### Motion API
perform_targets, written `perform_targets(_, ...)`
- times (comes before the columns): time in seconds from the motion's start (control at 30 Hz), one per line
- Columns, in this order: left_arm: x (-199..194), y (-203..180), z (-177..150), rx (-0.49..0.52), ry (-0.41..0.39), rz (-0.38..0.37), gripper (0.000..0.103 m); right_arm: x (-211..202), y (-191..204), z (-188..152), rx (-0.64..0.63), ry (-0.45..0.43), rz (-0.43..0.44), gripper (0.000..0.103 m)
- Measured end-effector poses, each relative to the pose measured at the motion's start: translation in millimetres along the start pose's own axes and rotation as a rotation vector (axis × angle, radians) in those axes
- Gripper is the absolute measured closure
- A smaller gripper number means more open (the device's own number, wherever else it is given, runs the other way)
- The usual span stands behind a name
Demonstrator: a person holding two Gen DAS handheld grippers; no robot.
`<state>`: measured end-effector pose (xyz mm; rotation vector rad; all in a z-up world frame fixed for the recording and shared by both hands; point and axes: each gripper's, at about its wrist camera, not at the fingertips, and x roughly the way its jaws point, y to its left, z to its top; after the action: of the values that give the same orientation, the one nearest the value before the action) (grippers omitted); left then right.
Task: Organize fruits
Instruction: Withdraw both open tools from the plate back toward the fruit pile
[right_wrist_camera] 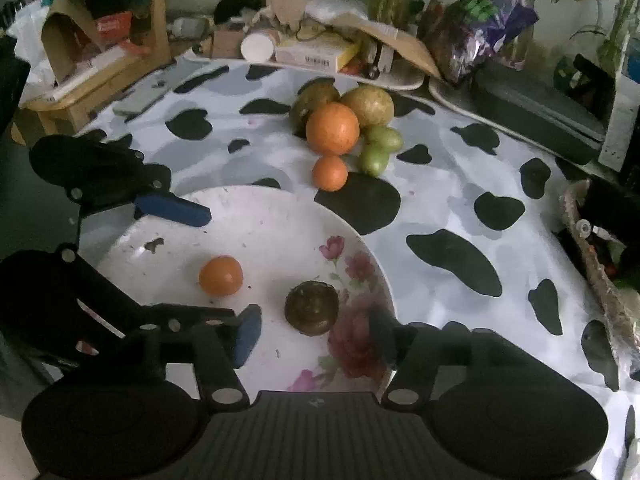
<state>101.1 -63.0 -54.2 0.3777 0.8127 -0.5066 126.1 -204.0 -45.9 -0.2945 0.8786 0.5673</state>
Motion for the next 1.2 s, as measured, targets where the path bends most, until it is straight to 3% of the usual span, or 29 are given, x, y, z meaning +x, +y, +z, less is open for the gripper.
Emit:
perform_targets(0.13, -12, 5, -3, -0.035, -0.024, 0.006, 0.032, -14, -5, -5, 0.047, -0.039, -0.007, 0.028)
perform_targets(0.2, -18, 6, -4, -0.049, -0.04, 0.026, 0.032, -21, -7, -6, 0.084, -0.066, -0.02, 0.013)
perform_targets(0.3, -28, 9, -6, -0.083, -0.07, 0.049, 0.032, -32, -10, -8, 0.14, -0.11, -0.05, 0.0)
perform_targets(0.43, -39, 11, -8, -0.13, -0.109, 0.066, 0.031, -37, -16, -11, 0.22, -0.134, -0.085, 0.0)
perform_targets(0.77, -45, 26, -9, -0.236, -0.15, 0.08, 0.031, -34, -24, -15, 0.259, -0.138, -0.162, 0.0)
perform_targets(1.2, -37, 30, -2, -0.244, -0.162, 0.077, 0.032, -28, -36, -5, 0.318, -0.153, -0.191, 0.0)
